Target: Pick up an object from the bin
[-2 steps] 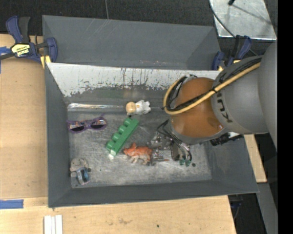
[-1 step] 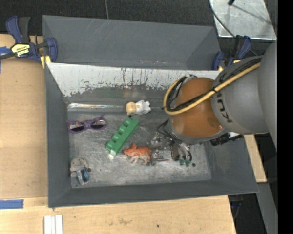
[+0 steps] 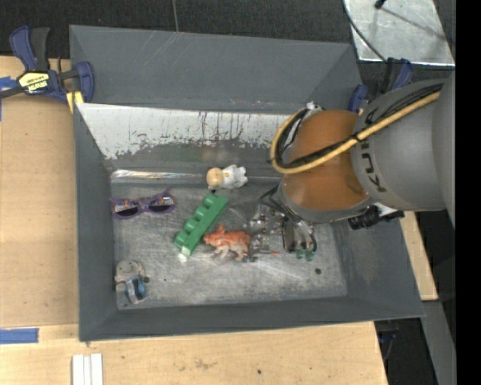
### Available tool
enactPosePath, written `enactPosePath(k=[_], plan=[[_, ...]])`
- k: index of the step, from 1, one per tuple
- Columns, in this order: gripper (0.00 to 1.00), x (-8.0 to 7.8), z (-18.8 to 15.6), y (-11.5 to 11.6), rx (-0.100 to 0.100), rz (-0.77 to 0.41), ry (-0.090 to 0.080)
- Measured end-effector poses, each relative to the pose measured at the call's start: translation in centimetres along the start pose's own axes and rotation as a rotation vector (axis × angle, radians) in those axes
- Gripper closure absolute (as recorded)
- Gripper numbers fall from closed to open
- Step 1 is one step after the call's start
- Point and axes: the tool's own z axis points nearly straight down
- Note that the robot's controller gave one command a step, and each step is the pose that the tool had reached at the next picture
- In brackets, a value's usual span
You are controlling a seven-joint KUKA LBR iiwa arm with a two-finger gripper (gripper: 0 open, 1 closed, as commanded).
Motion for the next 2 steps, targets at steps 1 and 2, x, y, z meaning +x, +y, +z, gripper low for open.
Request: enactPosePath(k=[1, 2], plan=[[1.00, 2.0, -0.8, 0.5, 0.000, 0.005, -0.003], [1.00, 2.0, -4.5, -1.3, 0.000, 0.007, 0.005]])
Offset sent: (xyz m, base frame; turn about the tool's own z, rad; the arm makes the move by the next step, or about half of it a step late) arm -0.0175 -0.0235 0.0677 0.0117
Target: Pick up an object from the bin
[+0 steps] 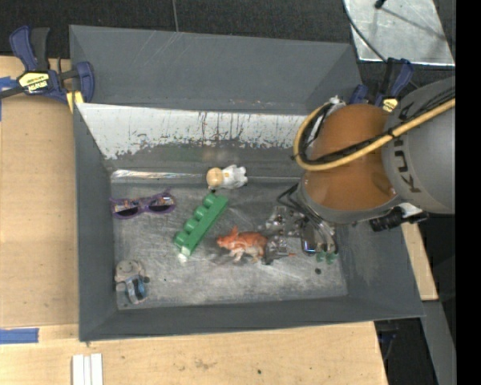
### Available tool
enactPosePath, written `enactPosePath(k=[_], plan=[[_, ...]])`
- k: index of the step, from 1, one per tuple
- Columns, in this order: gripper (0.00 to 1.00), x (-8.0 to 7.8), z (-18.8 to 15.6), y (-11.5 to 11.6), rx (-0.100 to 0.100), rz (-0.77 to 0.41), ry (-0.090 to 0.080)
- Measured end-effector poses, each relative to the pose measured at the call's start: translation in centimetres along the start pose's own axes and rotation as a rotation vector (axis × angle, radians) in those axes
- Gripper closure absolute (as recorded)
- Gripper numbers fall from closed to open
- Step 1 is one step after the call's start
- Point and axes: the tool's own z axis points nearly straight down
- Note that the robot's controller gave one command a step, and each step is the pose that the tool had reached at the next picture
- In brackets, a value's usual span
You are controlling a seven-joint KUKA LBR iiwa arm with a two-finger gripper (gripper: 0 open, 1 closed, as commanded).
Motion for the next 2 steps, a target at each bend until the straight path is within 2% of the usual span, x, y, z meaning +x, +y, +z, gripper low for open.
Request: enactPosePath(k=[1, 2], plan=[[1.00, -0.5, -2.1, 1.0, 0.001, 0.007, -0.012], [1.00, -1.2, -5.6, 0.8, -0.001, 0.001, 0.000]])
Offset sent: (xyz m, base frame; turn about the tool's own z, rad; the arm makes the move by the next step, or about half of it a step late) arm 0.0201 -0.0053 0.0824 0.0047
